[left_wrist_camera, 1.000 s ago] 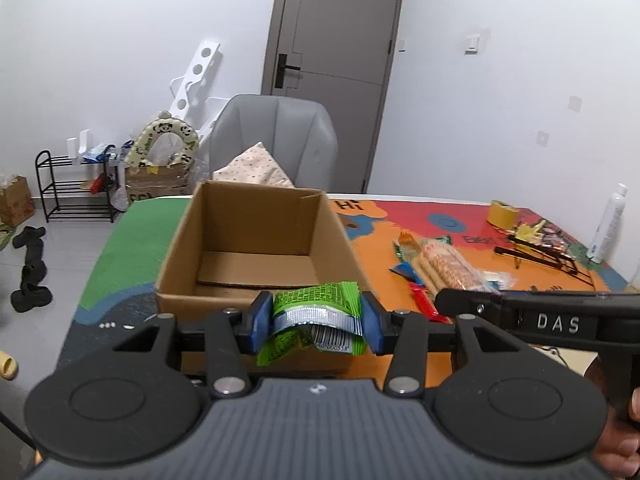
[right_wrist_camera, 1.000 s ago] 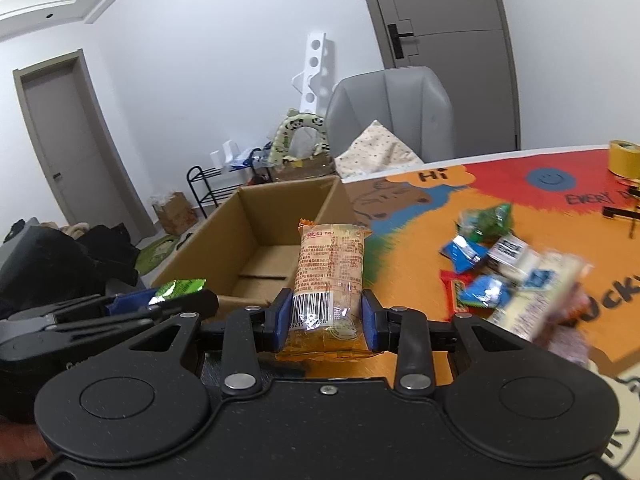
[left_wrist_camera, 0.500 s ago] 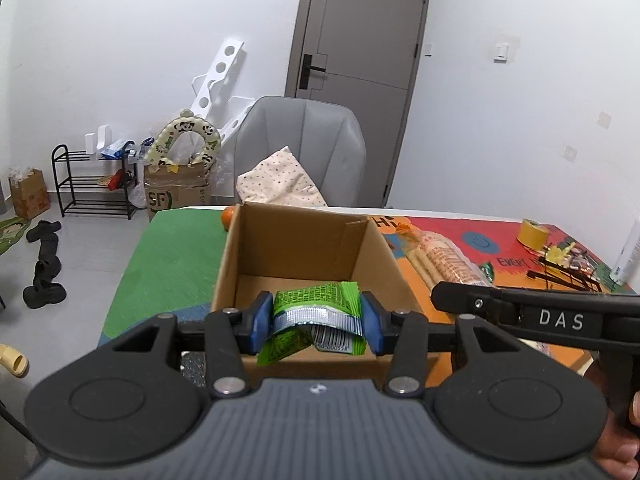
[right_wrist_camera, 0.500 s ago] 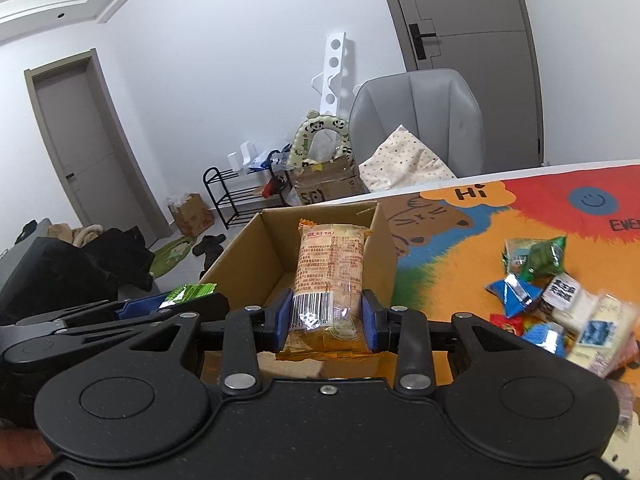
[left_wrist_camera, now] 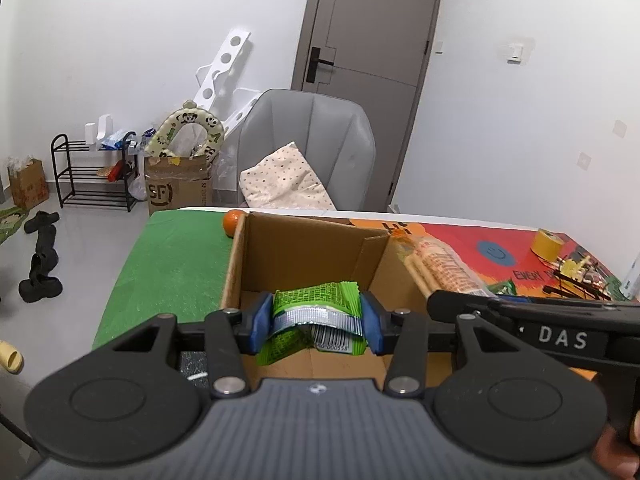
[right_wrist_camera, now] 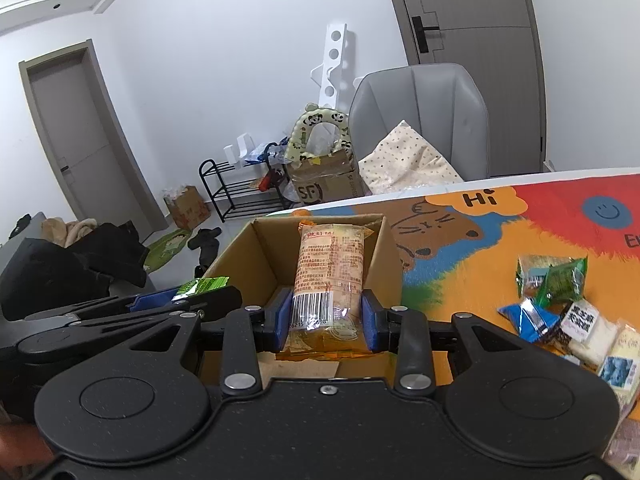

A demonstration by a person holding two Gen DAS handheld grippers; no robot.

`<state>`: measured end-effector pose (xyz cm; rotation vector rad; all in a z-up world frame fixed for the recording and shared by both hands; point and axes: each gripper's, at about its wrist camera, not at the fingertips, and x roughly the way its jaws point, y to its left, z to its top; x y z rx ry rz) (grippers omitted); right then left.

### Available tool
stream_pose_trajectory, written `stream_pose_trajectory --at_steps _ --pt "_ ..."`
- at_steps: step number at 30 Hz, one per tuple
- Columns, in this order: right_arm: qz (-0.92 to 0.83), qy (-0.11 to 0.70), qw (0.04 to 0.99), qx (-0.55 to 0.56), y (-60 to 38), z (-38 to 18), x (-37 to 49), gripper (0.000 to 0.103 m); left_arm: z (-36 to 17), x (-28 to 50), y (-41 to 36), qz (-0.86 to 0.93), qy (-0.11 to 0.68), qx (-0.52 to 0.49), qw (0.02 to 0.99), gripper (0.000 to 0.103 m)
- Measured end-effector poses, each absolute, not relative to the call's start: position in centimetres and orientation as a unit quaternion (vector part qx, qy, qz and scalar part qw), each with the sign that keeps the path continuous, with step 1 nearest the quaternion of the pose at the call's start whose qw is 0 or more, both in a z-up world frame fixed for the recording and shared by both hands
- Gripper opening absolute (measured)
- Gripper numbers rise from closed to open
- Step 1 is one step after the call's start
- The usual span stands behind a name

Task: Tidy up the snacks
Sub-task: 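Carry the green packet with the left gripper while the right gripper carries the bread pack over the box, then open both grippers to drop the green packet and bread pack into the box, then grasp the white cake bar with the left gripper while the right gripper grasps a pink wrapped snack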

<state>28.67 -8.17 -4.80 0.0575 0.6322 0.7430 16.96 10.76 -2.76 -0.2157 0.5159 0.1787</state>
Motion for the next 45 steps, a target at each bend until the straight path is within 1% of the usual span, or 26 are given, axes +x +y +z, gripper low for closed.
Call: stream_pose_trajectory --at_steps 6,7,10,14,15,17,18,20,22,25,27,34,36,42,45 --pt "0.359 0.305 0.882 0.028 -7.3 -4.8 29.6 0.034 -2.8 17.8 11.5 0.099 0.261 -0.114 0.953 0.048" --pt "0.36 0.306 0.881 0.028 -7.1 -4.8 29.8 0.034 -2.8 17.9 11.7 0.103 0.263 -0.115 0.952 0.05" --pt "0.364 0.309 0.878 0.03 -6.6 -5.0 30.1 0.034 -2.6 17.7 12.2 0.108 0.263 -0.122 0.951 0.051" --pt "0.375 0.311 0.872 0.039 -5.9 -5.2 30.5 0.034 -2.2 17.0 12.9 0.124 0.261 -0.127 0.949 0.057" --pt "0.379 0.311 0.87 0.043 -5.8 -5.2 30.5 0.038 -2.1 16.8 13.0 0.126 0.261 -0.131 0.948 0.058" --pt "0.376 0.312 0.871 0.055 -5.9 -5.2 30.7 0.048 -1.9 16.5 13.4 0.13 0.26 -0.136 0.947 0.063" --pt "0.373 0.312 0.872 0.058 -6.1 -5.3 30.7 0.05 -1.8 16.3 13.5 0.132 0.259 -0.137 0.947 0.064" --pt "0.37 0.316 0.871 0.067 -6.6 -5.3 30.7 0.05 -1.5 15.9 13.7 0.139 0.256 -0.137 0.947 0.072" --pt "0.364 0.321 0.871 0.073 -7.3 -5.5 30.5 0.05 -1.5 15.5 13.8 0.145 0.255 -0.136 0.946 0.078" --pt "0.356 0.326 0.873 0.074 -8.2 -5.7 30.1 0.055 -1.6 15.4 13.8 0.151 0.258 -0.136 0.944 0.084" --pt "0.349 0.329 0.874 0.074 -8.9 -5.9 29.8 0.06 -1.7 15.3 13.7 0.154 0.261 -0.137 0.943 0.085" --pt "0.325 0.33 0.884 0.066 -11.7 -6.1 28.3 0.071 -1.9 14.8 12.2 0.151 0.26 -0.14 0.943 0.091" --pt "0.315 0.326 0.889 0.061 -12.7 -6.1 27.8 0.077 -2.0 14.7 11.5 0.143 0.262 -0.139 0.944 0.092" --pt "0.291 0.326 0.897 0.067 -15.6 -6.4 27.1 0.082 -2.5 14.6 9.2 0.121 0.268 -0.132 0.947 0.092" --pt "0.282 0.326 0.9 0.065 -17.1 -6.6 26.7 0.083 -2.6 14.5 7.9 0.112 0.27 -0.132 0.947 0.094"
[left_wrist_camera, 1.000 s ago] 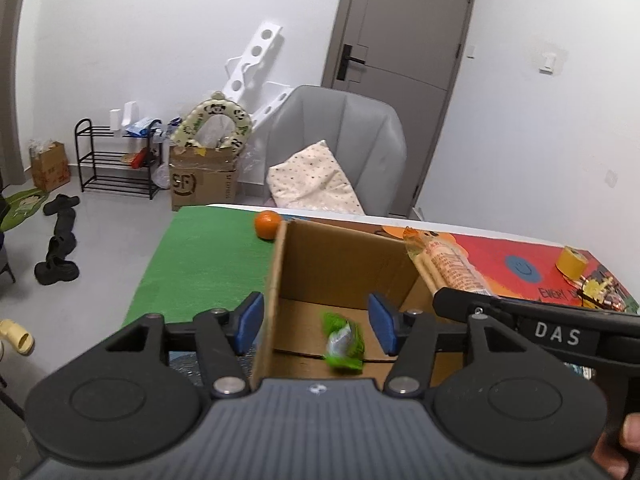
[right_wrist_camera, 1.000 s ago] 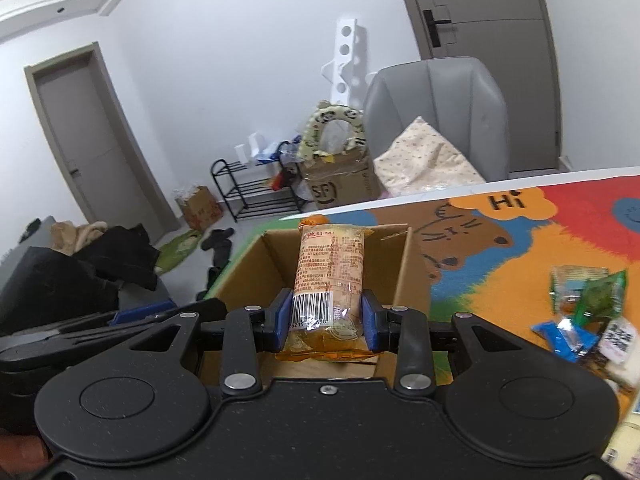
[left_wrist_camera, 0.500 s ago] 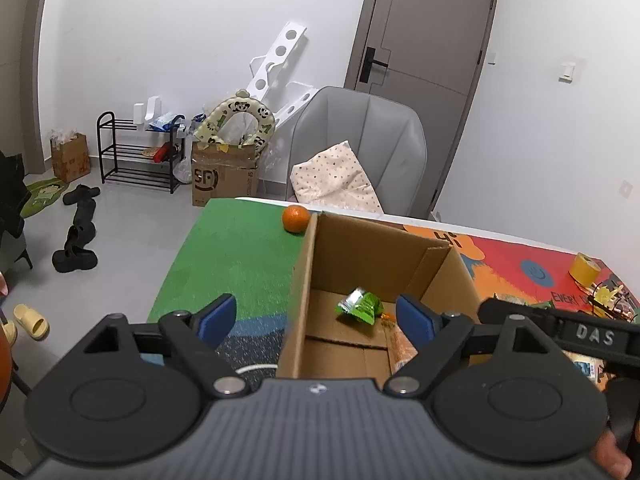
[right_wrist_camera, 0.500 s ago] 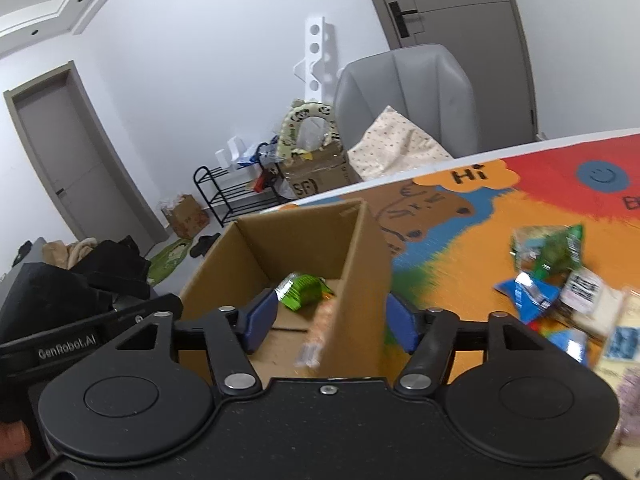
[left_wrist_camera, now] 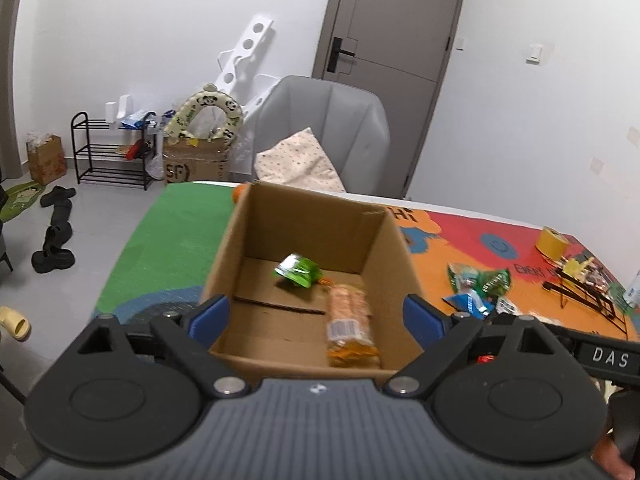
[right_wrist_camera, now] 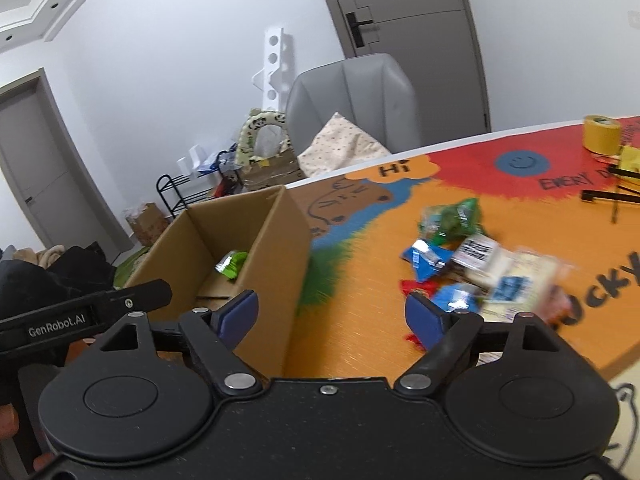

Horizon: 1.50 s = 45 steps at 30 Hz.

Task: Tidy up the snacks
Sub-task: 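Grasp the white cake bar with the left gripper while the right gripper grasps a pink wrapped snack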

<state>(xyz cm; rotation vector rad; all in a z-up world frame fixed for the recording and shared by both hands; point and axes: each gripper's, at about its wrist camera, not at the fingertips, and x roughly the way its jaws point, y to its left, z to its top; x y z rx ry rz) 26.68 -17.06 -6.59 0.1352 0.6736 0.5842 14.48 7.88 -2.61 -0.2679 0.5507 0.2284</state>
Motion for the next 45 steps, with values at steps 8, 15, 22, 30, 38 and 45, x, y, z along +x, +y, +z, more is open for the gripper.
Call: stream_pose_trajectory --at_steps 8,15,22,30,38,45 --pt "0.261 0.321 0.908 0.062 -21.0 -6.8 25.8 0.084 -2.8 14.5 4.4 0.086 0.274 -0.128 0.949 0.096" --pt "0.247 0.322 0.912 0.06 -23.6 -7.3 25.8 0.084 -3.0 14.7 1.9 0.068 0.273 -0.124 0.952 0.097" --pt "0.239 0.317 0.916 0.065 -26.2 -7.5 26.1 0.083 -2.8 15.6 -0.5 0.037 0.275 -0.117 0.954 0.096" --pt "0.225 0.329 0.914 0.077 -28.4 -8.5 27.1 0.071 -2.9 16.8 -3.3 0.006 0.271 -0.101 0.957 0.096" --pt "0.208 0.342 0.912 0.084 -30.3 -9.6 27.8 0.051 -4.0 18.8 -5.4 -0.023 0.275 -0.102 0.956 0.096" --pt "0.195 0.35 0.911 0.091 -31.8 -10.6 28.7 0.051 -5.2 20.5 -7.5 -0.054 0.286 -0.096 0.952 0.094"
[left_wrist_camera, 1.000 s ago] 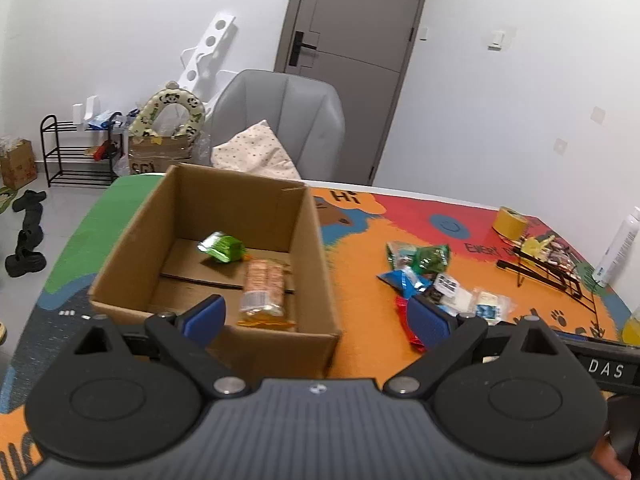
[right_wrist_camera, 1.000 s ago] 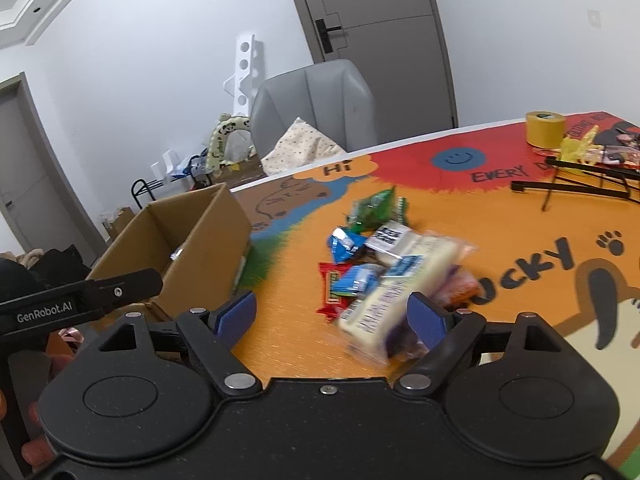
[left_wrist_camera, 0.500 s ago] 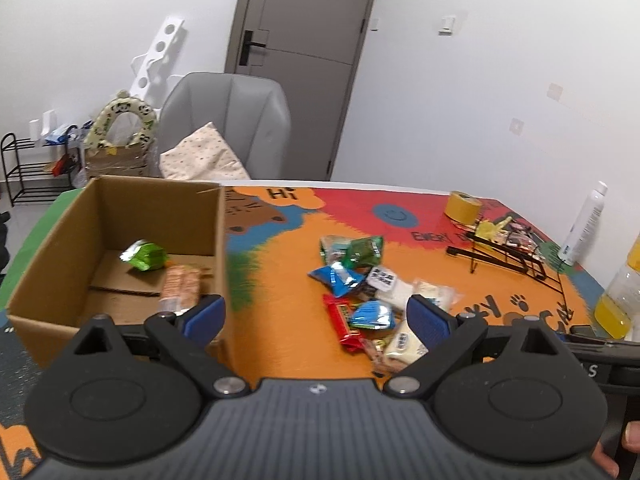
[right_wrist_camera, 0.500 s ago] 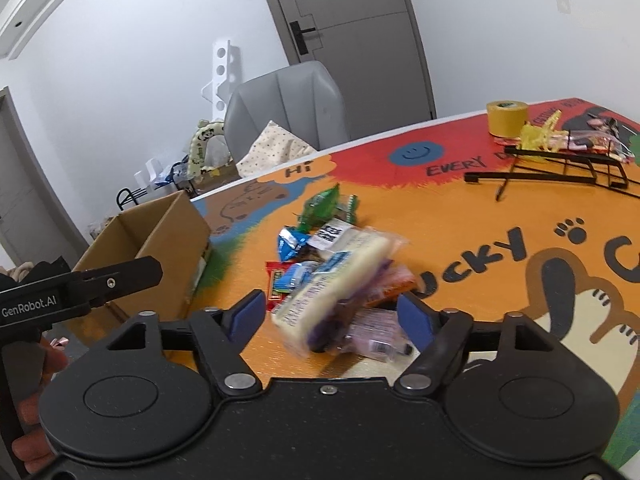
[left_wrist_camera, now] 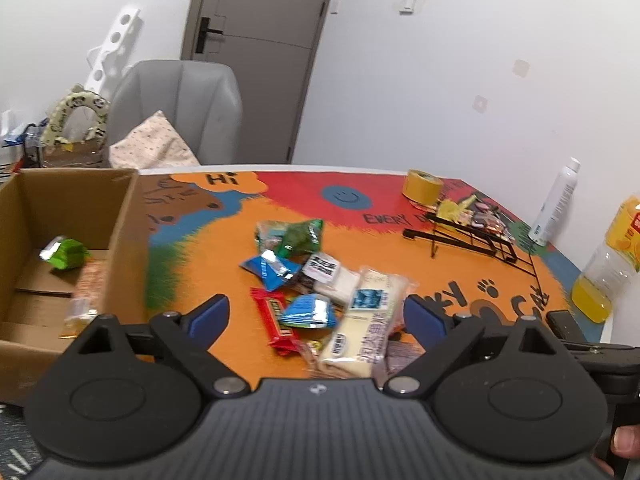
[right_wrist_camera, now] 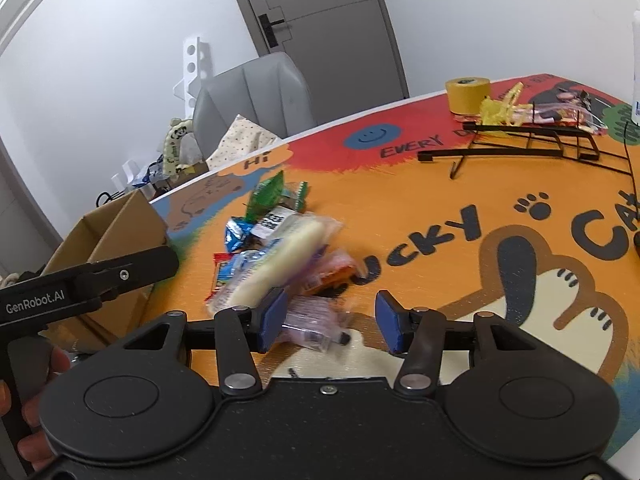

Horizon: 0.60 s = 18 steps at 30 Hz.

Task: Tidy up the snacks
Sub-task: 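Grasp the white cake bar with the left gripper while the right gripper grasps a pink wrapped snack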

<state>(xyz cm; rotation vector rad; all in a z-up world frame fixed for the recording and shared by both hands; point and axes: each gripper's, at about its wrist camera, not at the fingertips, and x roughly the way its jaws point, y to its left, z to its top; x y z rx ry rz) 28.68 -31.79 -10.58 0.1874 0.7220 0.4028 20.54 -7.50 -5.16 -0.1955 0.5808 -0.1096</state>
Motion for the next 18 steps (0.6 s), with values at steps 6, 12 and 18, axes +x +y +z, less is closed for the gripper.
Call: stream_pose_trajectory --at_steps 6,12,18 --pt "0.195 0.361 0.907 0.095 -32.3 -11.7 29.6 0.051 -6.5 22.0 -8.8 -0.071 0.298 -0.095 0.947 0.09" --pt "0.2 0.368 0.902 0.1 -32.5 -12.5 30.2 0.051 -8.2 23.6 -10.0 -0.084 0.323 -0.091 0.938 0.08" --pt "0.207 0.376 0.897 0.104 -32.2 -13.1 30.3 0.051 -10.3 25.1 -10.7 -0.094 0.355 -0.09 0.926 0.057"
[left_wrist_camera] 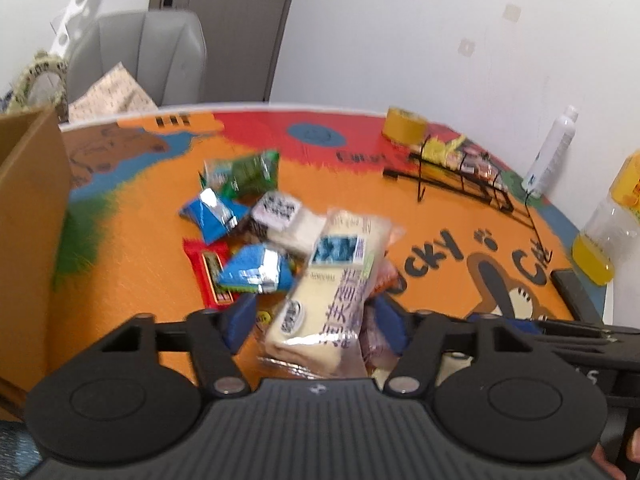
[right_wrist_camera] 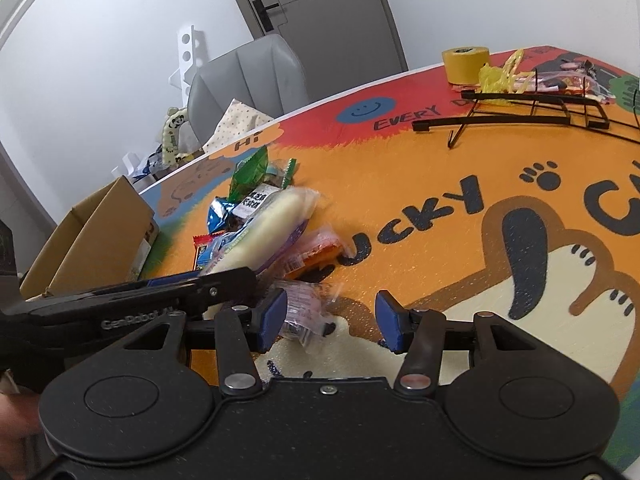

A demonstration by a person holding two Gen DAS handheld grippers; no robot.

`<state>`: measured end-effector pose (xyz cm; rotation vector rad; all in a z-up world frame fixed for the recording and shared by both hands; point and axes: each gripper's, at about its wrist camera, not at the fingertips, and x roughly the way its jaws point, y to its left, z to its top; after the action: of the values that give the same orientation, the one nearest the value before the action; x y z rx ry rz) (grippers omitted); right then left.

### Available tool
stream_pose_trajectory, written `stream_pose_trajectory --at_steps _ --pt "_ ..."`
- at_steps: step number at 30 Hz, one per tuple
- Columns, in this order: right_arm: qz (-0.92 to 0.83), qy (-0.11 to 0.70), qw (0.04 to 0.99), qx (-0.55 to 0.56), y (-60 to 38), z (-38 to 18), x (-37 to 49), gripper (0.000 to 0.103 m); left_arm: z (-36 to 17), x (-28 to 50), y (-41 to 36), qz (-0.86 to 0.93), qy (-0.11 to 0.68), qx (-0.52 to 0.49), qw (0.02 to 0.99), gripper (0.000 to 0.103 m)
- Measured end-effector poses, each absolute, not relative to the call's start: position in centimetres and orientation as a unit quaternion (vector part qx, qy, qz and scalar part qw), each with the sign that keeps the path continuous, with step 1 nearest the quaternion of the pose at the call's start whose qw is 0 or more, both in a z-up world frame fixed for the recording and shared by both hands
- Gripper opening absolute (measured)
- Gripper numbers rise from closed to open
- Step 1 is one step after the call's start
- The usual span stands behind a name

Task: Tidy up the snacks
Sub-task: 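Grasp the white cake bar with the left gripper while the right gripper grasps a pink wrapped snack, then carry the white cake bar with the left gripper while the right gripper carries the pink snack to the box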

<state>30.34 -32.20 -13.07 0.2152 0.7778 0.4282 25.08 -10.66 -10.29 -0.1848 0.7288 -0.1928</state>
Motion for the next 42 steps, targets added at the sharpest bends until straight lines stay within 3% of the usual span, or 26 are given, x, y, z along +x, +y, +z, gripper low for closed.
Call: stream_pose_trajectory --at_steps 2,5,8,14,19,23,27,42 --pt "0.209 0.376 0.896 0.105 -31.9 -13.2 30.4 0.052 -10.5 25.0 -10.7 -0.092 0.35 -0.084 0.928 0.044" --pt "0.21 0.376 0.896 0.106 -31.3 -13.4 30.5 0.054 -10.4 24.8 -10.2 -0.099 0.35 -0.096 0.927 0.033" --pt "0.209 0.377 0.896 0.107 -30.8 -13.5 30.6 0.062 -10.0 24.3 -9.8 -0.098 0.344 -0.093 0.929 0.028" --pt "0.204 0.379 0.898 0.094 -29.2 -13.8 30.7 0.066 -9.5 23.2 -8.7 -0.094 0.338 -0.104 0.931 0.022" --pt "0.183 0.379 0.905 0.066 -27.8 -14.4 30.6 0.064 -9.2 22.1 -7.9 -0.093 0.335 -0.108 0.931 0.02" --pt "0.175 0.379 0.907 0.059 -27.8 -14.3 30.1 0.046 -9.3 21.3 -7.2 -0.088 0.334 -0.114 0.931 0.019" --pt "0.181 0.382 0.904 0.066 -28.0 -14.2 29.5 0.038 -9.4 20.7 -7.0 -0.086 0.33 -0.118 0.933 0.018" --pt "0.186 0.358 0.911 0.085 -28.3 -13.6 24.9 0.035 -9.0 17.0 -5.9 -0.076 0.307 -0.126 0.94 0.017"
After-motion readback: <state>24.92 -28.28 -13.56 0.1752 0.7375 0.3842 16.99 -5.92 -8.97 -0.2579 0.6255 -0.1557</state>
